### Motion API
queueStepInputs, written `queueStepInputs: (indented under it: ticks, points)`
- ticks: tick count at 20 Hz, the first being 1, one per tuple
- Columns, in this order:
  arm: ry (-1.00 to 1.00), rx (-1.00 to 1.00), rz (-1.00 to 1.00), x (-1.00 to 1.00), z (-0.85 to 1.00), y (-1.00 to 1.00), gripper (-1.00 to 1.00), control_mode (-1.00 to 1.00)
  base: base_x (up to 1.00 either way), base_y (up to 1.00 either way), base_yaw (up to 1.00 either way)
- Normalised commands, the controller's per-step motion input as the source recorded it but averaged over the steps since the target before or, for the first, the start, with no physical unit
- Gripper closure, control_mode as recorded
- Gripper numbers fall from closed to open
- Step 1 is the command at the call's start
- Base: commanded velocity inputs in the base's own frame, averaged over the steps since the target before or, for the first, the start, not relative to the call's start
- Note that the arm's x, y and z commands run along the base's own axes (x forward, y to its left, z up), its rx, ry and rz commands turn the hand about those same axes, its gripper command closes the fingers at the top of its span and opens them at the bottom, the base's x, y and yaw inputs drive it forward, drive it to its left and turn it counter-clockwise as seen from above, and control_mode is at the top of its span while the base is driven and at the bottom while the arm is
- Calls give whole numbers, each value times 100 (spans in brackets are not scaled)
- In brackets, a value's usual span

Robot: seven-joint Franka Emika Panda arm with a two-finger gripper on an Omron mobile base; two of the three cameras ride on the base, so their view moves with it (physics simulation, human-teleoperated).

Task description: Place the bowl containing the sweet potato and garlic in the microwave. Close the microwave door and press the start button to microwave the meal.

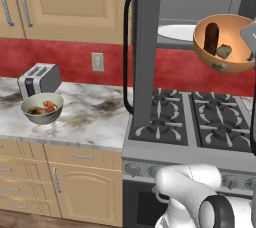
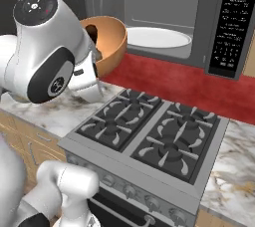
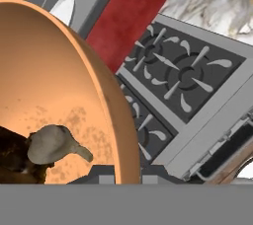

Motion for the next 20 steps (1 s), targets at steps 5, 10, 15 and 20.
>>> queueStepInputs:
  ticks: [5,10,15,20]
  points:
    - [0,2,-3,32,3,-16,100,-100,0,0,0]
    - [0,3,-3,45,3,-16,100,-100,0,0,0]
    - [0,3,0,43,0,-7,100,-100,0,0,0]
    - [0,8,0,46,4,0,100,-100,0,0,0]
